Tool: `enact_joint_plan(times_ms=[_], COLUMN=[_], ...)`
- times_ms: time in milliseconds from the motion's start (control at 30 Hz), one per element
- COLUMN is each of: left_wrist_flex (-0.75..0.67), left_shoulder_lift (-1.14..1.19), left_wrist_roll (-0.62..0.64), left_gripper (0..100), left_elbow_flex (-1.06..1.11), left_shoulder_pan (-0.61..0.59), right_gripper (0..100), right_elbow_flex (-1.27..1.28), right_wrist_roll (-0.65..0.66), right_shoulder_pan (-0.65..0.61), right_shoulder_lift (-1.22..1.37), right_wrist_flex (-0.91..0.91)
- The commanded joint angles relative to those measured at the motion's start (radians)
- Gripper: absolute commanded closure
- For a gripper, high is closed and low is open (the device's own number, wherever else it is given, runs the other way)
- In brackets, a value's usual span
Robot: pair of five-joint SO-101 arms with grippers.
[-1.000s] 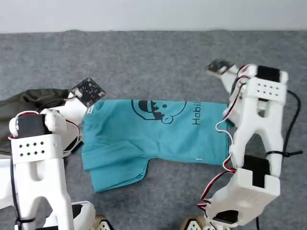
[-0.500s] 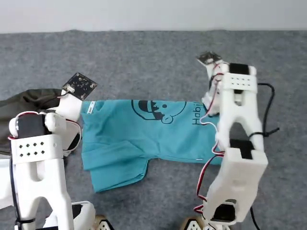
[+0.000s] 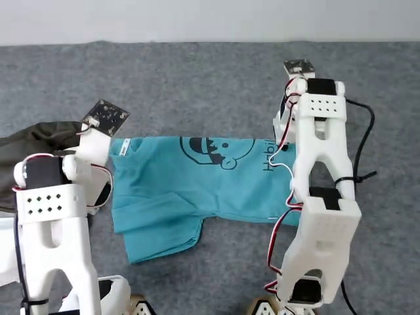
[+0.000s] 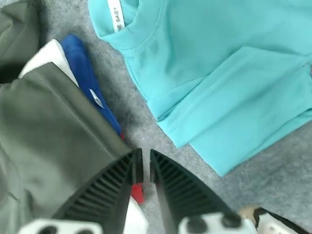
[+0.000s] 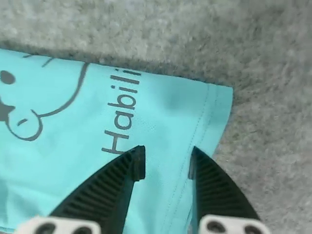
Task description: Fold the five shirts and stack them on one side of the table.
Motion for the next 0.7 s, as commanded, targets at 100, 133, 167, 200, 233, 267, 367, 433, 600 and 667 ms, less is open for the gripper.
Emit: enact_joint_plan(times_ms=[100,133,167,200,233,267,367,433,600,667], left_wrist_flex=[-0.071,-0.086,-0.095,-0.103,-0.109,-0.114,-0.123,-0.124,-0.124,-0.124], left_shoulder_lift=[-0.025,-0.025,-0.025,-0.025,-0.025,-0.025,-0.023,-0.023,-0.023,-0.023], left_wrist_roll=[0.006,0.006,0.006,0.006,0.005,0.005,0.005,0.003,0.003,0.003], left_gripper=[97,97,97,97,97,97,97,97,97,97], left_elbow_flex=[0.054,0.061,0.065,0.068,0.070,0.073,0.077,0.079,0.079,0.079], left_shoulder_pan=[-0.011,-0.011,-0.011,-0.011,-0.011,-0.011,-0.009,-0.008,-0.008,-0.008], right_gripper=[83.9,83.9,83.8,83.8,83.8,83.8,83.8,83.8,83.8,83.9], right_elbow_flex=[-0.100,-0.117,-0.132,-0.149,-0.167,-0.186,-0.233,-0.258,-0.262,-0.262], right_wrist_roll=[-0.015,-0.015,-0.015,-0.015,-0.014,-0.012,-0.012,-0.012,-0.012,-0.012], right_shoulder_pan=[0.036,0.045,0.053,0.062,0.070,0.076,0.088,0.091,0.091,0.091], right_shoulder_lift=[0.065,0.077,0.088,0.101,0.113,0.124,0.140,0.154,0.223,0.246], right_wrist_flex=[0.004,0.005,0.005,0.008,0.012,0.015,0.030,0.042,0.041,0.041])
